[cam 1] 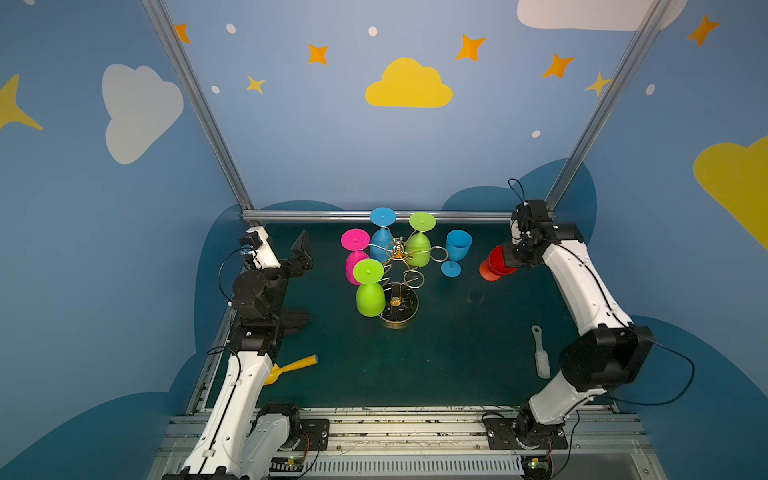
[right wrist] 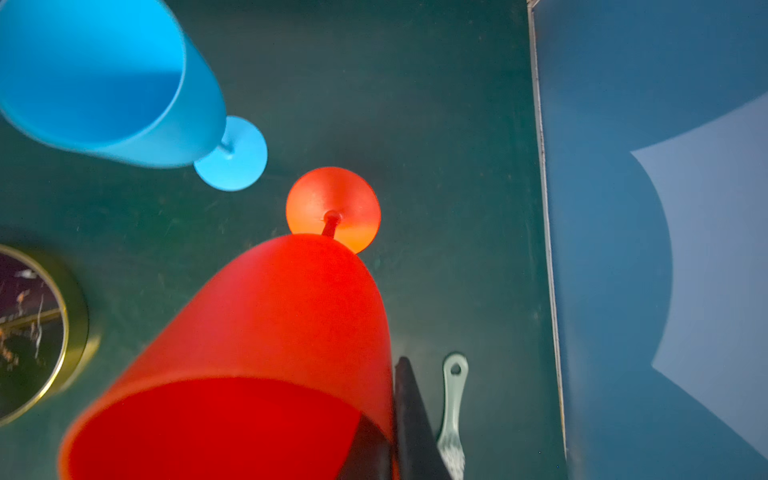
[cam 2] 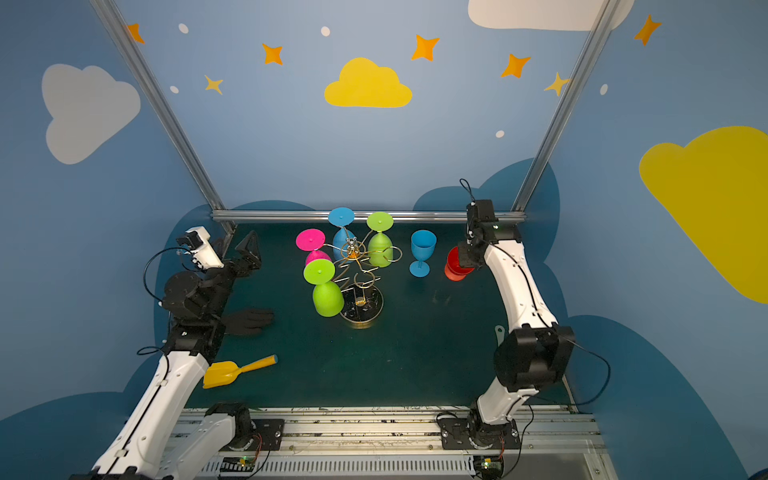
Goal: Take the wine glass off the wine glass rack
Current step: 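Open the right gripper and raise it away from the red glass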
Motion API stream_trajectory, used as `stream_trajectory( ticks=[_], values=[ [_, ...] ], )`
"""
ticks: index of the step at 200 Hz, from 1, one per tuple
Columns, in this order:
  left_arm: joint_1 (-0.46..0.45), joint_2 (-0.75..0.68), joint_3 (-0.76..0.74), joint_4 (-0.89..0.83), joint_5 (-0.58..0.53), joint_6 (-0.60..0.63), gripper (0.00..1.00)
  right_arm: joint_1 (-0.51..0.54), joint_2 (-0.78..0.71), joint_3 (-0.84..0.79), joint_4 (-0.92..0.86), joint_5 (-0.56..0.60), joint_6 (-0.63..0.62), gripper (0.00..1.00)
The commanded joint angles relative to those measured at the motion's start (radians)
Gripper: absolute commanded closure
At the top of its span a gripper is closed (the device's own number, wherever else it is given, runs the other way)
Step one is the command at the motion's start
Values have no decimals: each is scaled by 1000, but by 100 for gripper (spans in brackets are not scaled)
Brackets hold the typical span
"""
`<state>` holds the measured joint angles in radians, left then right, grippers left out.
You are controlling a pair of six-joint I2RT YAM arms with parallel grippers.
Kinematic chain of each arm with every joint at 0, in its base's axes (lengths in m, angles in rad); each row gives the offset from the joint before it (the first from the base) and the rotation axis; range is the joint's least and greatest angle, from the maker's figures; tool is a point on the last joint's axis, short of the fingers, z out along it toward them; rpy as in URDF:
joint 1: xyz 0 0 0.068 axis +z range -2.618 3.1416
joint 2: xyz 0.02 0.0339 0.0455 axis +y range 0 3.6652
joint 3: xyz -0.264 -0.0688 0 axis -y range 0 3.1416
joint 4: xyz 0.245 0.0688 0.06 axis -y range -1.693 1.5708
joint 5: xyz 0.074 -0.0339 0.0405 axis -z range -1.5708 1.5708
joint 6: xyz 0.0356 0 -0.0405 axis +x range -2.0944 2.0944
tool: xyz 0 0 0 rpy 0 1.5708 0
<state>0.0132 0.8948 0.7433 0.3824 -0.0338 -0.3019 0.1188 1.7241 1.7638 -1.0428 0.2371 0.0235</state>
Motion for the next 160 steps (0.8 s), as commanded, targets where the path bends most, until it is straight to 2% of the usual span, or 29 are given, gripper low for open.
stream_trajectory(
  ticks=[1, 59, 125, 160],
  values=[
    [18, -6, -8, -1, 0, -19, 4, -19, 84, 81, -7, -52, -20, 100],
    [26, 2, -10, -2, -1, -9, 4, -45, 301, 301, -64, -97, -45, 100],
    [39, 4, -10, 0, 3, -6, 4, -45, 553, 645, -292, -117, -24, 100],
    [44, 4, -10, 0, 5, -4, 4, -41, 598, 701, -312, -120, -15, 100]
  ],
)
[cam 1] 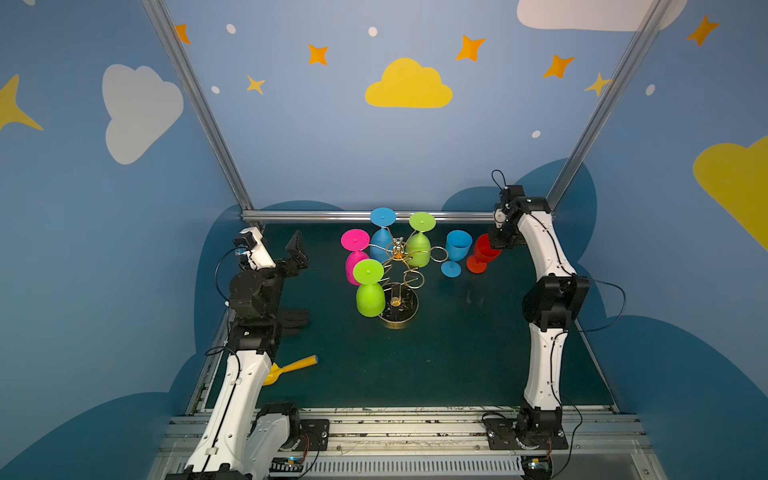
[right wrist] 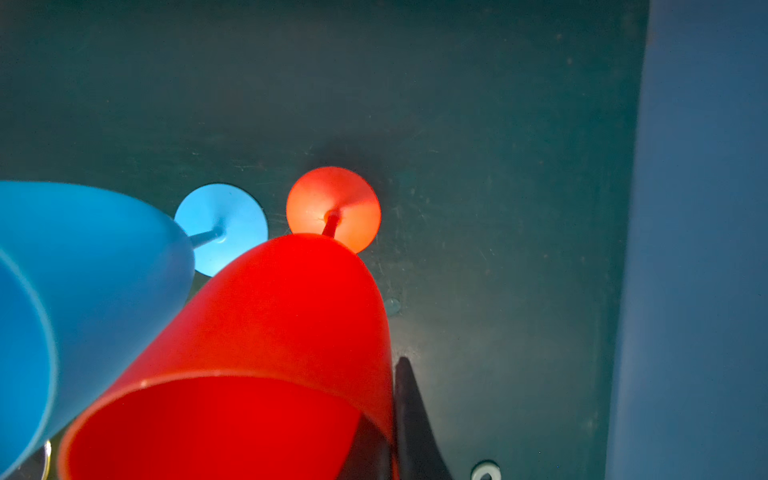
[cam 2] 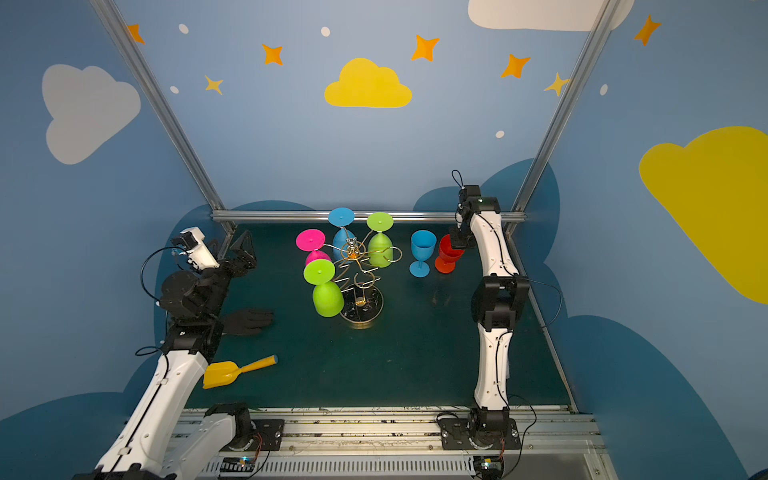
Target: Take the wine glass off the wine glass rack
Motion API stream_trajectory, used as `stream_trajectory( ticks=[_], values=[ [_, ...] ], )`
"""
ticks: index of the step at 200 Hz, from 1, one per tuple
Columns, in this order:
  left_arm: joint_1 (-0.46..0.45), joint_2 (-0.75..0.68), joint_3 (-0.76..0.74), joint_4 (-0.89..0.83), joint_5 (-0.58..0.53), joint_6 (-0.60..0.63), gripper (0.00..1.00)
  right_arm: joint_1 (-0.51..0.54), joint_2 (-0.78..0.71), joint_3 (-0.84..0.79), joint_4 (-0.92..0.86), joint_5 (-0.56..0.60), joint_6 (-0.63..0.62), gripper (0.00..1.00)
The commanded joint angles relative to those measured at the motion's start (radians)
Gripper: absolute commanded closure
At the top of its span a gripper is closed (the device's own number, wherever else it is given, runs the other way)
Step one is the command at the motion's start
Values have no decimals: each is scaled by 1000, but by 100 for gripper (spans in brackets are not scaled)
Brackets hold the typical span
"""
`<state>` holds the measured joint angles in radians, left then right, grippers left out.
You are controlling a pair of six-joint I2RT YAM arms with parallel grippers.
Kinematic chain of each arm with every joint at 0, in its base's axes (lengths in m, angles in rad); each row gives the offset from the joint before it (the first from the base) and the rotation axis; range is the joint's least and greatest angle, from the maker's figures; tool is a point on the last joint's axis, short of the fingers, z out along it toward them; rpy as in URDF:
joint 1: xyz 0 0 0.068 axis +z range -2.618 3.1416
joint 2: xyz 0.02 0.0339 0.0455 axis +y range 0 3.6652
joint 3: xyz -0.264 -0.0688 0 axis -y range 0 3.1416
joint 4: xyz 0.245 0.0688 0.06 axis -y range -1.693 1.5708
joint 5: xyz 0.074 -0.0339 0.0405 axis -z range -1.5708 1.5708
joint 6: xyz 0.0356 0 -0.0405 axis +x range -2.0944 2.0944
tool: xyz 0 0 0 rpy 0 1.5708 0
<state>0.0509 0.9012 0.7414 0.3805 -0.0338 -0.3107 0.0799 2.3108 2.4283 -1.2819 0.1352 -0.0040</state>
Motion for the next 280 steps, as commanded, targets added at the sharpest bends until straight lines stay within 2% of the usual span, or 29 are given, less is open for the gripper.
stream_trajectory(
  ticks=[1, 36, 65, 98, 169, 200, 220, 236, 260, 280],
  values=[
    [7, -2, -8, 2, 5, 4, 4, -2, 12, 36, -73, -18, 13, 100],
    [11, 2, -8, 3, 5, 2, 4, 2, 6, 37, -59, -5, 17, 86],
    [14, 2, -8, 2, 6, 2, 4, -1, -28, 33, -34, -43, 28, 72],
    [19, 5, -8, 2, 6, 2, 4, -3, -66, 31, 11, -49, 37, 64],
    [21, -3, -14, 5, 2, 8, 4, -23, -162, -6, 103, -74, 56, 62],
    [23, -12, -14, 6, 5, 14, 4, -22, -250, -23, 107, -78, 55, 62],
    [26, -6, -14, 9, 13, 9, 4, -20, -353, -105, 153, -163, 56, 62],
    [51, 1, -11, 11, 51, -18, 5, -18, -471, -265, 286, -274, 44, 63],
    [170, -3, -7, 51, 168, -154, 5, -12, -638, -476, 480, -347, 86, 60],
    [231, -10, -7, 56, 199, -128, 6, -7, -709, -548, 552, -375, 115, 57]
  ],
)
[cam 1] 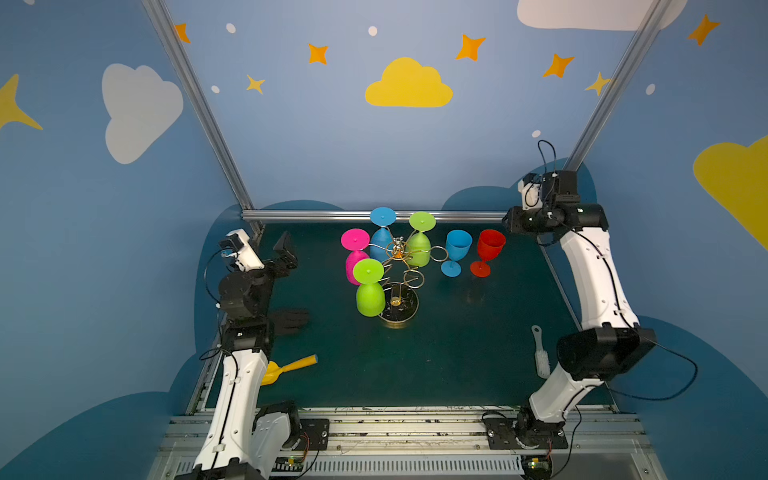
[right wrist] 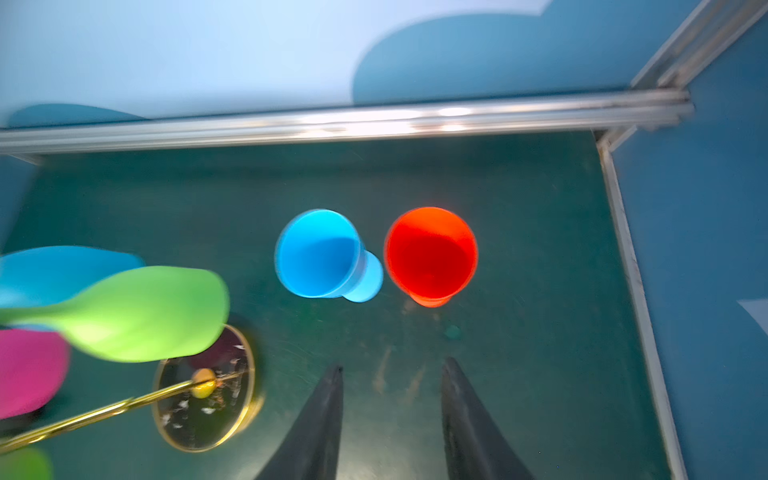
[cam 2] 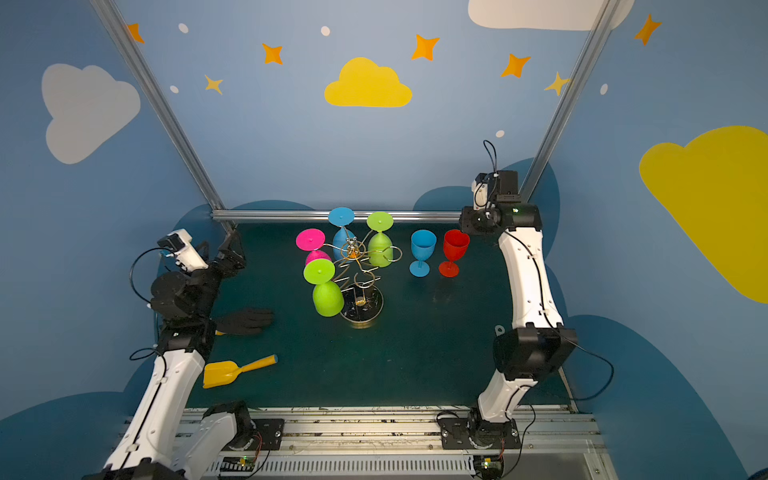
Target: Take the wine glass off the wine glass rack
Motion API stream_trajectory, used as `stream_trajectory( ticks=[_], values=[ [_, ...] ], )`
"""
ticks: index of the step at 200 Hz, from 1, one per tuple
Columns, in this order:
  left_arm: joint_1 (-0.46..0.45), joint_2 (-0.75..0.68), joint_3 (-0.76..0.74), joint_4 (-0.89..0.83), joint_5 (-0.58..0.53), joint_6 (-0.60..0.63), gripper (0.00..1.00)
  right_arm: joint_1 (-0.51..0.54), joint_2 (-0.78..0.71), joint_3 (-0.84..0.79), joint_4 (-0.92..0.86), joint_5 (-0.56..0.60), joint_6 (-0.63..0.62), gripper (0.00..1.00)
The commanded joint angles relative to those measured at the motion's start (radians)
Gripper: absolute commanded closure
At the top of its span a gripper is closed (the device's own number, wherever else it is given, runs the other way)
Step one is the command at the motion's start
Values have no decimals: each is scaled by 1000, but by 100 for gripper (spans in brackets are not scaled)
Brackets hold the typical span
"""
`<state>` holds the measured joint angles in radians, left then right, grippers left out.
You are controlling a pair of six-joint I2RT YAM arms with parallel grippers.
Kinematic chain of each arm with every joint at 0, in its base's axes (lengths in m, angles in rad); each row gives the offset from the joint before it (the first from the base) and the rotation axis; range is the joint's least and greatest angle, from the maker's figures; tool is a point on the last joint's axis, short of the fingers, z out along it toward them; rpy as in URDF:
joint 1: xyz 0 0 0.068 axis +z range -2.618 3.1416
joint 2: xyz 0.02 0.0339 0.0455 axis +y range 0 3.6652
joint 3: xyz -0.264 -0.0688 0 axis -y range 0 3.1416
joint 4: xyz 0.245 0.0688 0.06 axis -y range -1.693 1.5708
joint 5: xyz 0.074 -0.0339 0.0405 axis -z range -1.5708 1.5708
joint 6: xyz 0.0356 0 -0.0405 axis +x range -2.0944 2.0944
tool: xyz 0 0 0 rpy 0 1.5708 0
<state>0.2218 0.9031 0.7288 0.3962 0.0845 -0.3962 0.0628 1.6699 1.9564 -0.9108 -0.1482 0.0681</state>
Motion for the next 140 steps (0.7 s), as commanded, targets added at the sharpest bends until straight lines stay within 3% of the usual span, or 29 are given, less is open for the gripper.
stream_trajectory(
  ticks=[1, 30, 68, 87, 111, 119, 140],
  values=[
    [61, -12, 7, 39, 79, -43, 6, 11, -70, -79, 184, -92, 45, 56],
    [93, 19, 12, 44, 128, -36, 6, 58, -137, -167, 257, -117, 39, 56],
    [105, 41, 31, 25, 180, -44, 7, 79, -308, -441, 532, -160, 60, 54],
    [92, 23, 36, 12, 173, -28, 7, 100, -382, -540, 583, -138, 59, 49],
    [7, 41, 41, -41, 125, 97, 7, 120, -454, -600, 573, -31, 32, 43],
    [1, 64, 60, -87, 142, 61, 8, 118, -479, -607, 565, -19, 30, 40],
    [0, 100, 127, -204, 341, -83, 11, 118, -549, -624, 542, -6, -4, 32]
  ],
)
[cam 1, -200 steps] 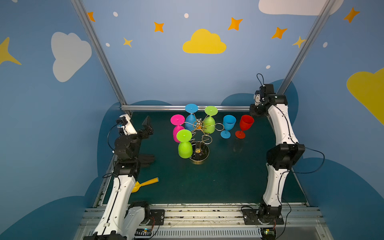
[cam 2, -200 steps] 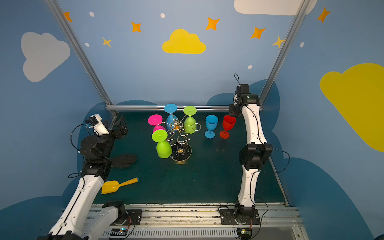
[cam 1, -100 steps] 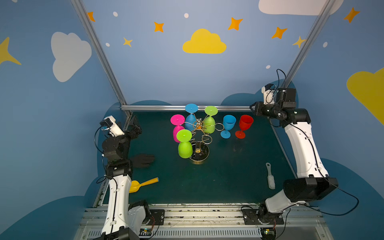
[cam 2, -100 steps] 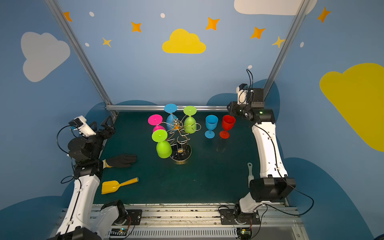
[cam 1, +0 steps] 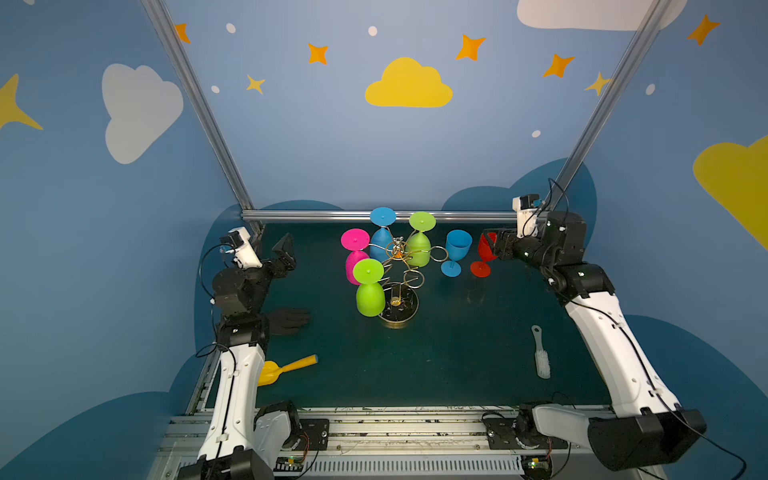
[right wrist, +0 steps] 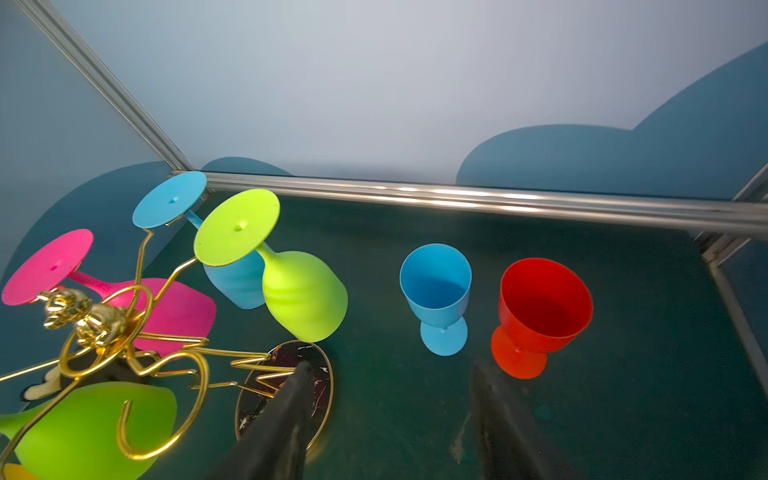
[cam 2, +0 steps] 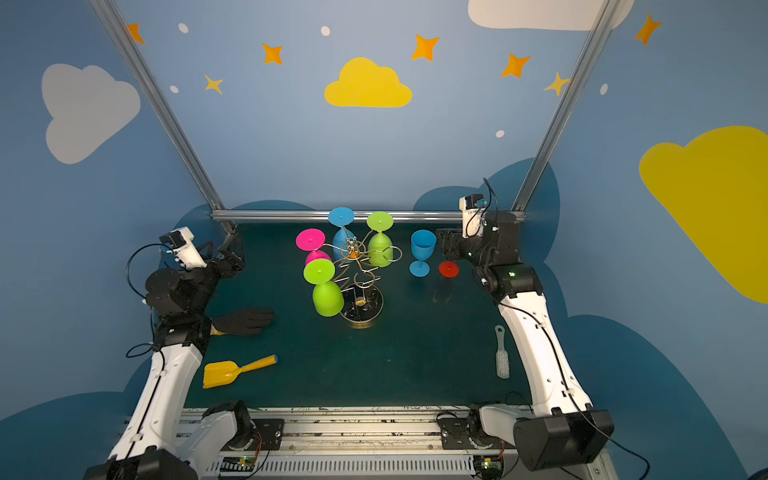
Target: Take the wine glass off the wine glass rack
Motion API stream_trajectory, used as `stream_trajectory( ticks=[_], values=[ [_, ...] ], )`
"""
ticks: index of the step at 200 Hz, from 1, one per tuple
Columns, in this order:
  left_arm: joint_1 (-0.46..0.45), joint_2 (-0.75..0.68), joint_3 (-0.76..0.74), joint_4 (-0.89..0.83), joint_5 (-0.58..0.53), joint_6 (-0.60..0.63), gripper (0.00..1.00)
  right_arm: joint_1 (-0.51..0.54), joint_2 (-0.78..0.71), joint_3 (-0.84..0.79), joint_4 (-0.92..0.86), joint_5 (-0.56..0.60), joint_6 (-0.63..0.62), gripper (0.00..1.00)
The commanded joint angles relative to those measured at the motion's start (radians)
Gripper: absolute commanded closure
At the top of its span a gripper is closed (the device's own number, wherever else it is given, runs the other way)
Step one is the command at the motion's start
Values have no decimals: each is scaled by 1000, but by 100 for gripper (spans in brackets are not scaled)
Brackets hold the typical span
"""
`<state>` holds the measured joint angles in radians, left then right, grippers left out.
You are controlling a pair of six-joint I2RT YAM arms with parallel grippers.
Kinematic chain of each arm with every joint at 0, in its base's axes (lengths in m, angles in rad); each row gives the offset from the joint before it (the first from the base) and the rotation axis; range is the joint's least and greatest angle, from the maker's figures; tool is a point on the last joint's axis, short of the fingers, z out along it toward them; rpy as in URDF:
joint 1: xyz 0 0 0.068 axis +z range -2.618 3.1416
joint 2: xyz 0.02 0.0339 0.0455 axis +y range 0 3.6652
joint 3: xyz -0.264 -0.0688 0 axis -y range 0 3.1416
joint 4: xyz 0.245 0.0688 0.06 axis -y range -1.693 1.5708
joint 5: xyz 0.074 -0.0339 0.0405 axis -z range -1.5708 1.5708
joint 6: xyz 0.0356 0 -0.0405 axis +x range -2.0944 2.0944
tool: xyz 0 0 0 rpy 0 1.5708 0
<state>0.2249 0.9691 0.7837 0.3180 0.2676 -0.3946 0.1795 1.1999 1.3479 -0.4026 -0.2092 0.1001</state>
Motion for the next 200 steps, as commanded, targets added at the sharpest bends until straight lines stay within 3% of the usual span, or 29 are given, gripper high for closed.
stream_trajectory(
  ticks=[1, 29, 52, 109, 168, 200],
  values=[
    [-4, 35, 74, -127, 171, -89, 11, 2, -82, -17, 33, 55, -37, 32],
    [-29, 5, 53, -163, 293, -301, 16, 1, -150, -38, -25, 65, -48, 24],
    [-58, -78, 16, -211, 358, -397, 18, 1, -194, -43, -67, 86, -57, 21],
    [-122, -184, 115, -571, 510, -338, 24, 0, -209, -75, -46, 35, -12, 20],
    [-226, -155, 98, -609, 547, -355, 28, 3, -184, -45, -34, -70, 14, 21],
    [-311, -114, 119, -574, 498, -371, 29, 7, -239, -90, -24, -73, 33, 21]
  ],
)
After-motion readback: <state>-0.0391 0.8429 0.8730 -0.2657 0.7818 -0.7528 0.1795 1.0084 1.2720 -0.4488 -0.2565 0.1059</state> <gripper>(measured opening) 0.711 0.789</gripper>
